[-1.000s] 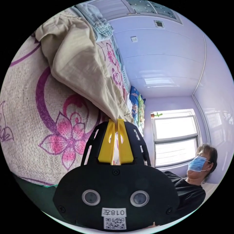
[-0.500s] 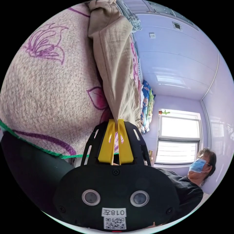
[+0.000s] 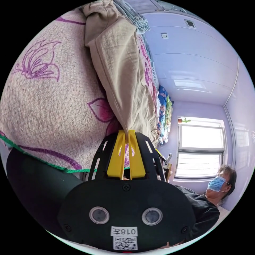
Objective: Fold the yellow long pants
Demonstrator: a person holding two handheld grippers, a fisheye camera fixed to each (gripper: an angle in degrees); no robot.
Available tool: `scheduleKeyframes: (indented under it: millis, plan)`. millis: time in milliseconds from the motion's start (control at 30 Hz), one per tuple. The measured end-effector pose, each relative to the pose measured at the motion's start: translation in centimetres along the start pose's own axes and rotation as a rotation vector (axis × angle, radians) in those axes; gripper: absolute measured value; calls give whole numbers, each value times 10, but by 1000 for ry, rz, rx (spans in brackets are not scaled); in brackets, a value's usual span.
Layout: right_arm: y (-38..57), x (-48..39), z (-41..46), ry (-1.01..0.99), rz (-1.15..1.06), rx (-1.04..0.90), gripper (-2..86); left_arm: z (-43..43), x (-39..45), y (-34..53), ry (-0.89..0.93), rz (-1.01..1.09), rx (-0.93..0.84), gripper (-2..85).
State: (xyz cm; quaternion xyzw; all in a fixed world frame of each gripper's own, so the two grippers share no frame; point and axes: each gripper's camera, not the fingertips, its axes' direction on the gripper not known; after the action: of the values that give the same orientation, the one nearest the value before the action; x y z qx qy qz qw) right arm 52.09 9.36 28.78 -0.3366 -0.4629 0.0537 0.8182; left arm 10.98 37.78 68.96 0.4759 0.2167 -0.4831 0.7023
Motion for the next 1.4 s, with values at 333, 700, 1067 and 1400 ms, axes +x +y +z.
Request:
scheduleKeyframes:
  millis: [333,700,1067,1400]
  plan:
    - [12,30,-49,-162,193,-4,15,-11,15,-40,16,75,-83,-9]
    - [67,51,-61,-363,527,402,85,-17,5,-58,76,33,-21,-9]
    - [-65,106,58,-412,611,107,24,-26,35,-72,52,44,16,-8]
    - [39,143,8,-778,642,407,103,-81,93,-69,83,151,25,53]
